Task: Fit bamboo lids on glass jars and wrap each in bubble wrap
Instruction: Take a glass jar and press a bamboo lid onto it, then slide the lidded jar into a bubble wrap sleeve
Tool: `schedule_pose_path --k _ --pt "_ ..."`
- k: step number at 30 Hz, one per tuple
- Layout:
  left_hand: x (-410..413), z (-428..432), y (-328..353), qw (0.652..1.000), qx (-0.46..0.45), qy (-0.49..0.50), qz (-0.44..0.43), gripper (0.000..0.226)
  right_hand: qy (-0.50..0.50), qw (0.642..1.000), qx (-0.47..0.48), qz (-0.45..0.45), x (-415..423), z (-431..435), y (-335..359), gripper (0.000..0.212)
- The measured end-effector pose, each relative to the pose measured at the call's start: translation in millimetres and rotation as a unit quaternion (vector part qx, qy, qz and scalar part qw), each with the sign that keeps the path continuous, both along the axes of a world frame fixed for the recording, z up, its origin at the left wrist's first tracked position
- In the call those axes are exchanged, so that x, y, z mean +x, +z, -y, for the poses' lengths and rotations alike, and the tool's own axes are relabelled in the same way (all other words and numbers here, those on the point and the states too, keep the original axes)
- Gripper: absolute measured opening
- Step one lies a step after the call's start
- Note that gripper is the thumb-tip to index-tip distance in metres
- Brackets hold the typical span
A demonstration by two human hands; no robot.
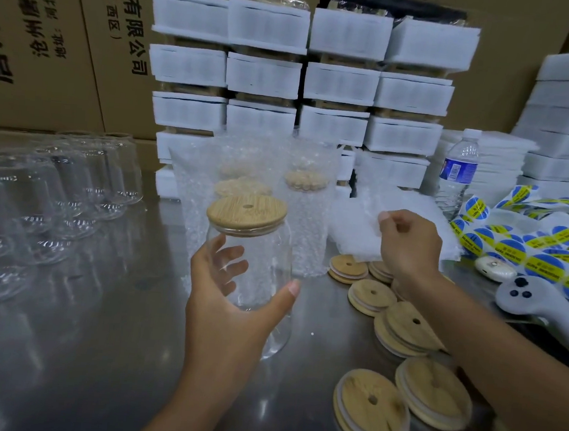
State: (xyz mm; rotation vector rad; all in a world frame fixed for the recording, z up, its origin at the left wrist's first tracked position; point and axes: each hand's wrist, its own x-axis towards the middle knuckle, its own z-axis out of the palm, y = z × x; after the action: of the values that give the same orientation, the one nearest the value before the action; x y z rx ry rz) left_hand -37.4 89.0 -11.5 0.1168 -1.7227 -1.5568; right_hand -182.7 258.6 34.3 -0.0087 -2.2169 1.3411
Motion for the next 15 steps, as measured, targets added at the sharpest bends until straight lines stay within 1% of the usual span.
schedule_pose_path --k 4,6,7,8,9,10,11,12,13,14,15 --pt "-0.6 1.5 0.6 1.000 -0.018 0.007 -0.005 0.094 0.057 0.992 -0.097 -0.058 42.5 7.4 17.9 0.019" --pt "0.5 1.9 3.1 1.000 -0.023 0.012 -0.011 0.096 0.124 0.975 -0.169 -0.068 73.8 9.7 27.9 0.027" --pt "1.3 2.3 4.4 1.000 -0.023 0.015 -0.014 0.097 0.173 0.959 -0.214 -0.069 91.0 10.1 33.2 0.032" --pt "1.9 3.0 5.9 0.999 -0.022 0.018 -0.018 0.098 0.235 0.932 -0.266 -0.071 106.6 10.1 38.7 0.036" --pt "2.3 3.9 7.4 0.999 -0.020 0.021 -0.021 0.097 0.304 0.895 -0.320 -0.069 119.8 9.8 44.0 0.037" --pt "2.7 5.1 8.8 0.999 -0.018 0.024 -0.024 0.097 0.364 0.853 -0.368 -0.065 128.7 9.2 47.9 0.031" --pt "2.8 6.5 10.1 0.999 -0.016 0.028 -0.027 0.096 0.403 0.815 -0.411 -0.058 133.1 8.7 50.6 0.024" --pt "3.0 8.1 11.1 0.999 -0.015 0.034 -0.030 0.095 0.412 0.793 -0.446 -0.047 133.1 8.5 51.3 0.021" --pt "3.5 9.7 11.5 0.999 -0.012 0.041 -0.034 0.093 0.396 0.788 -0.470 -0.030 129.7 8.6 49.2 0.021" --pt "4.0 11.2 12.0 0.998 -0.007 0.047 -0.041 0.091 0.363 0.800 -0.478 -0.011 124.5 9.1 45.0 0.022" --pt "4.5 12.5 11.8 0.997 -0.001 0.052 -0.048 0.090 0.322 0.822 -0.469 0.013 118.6 10.7 38.5 0.023"
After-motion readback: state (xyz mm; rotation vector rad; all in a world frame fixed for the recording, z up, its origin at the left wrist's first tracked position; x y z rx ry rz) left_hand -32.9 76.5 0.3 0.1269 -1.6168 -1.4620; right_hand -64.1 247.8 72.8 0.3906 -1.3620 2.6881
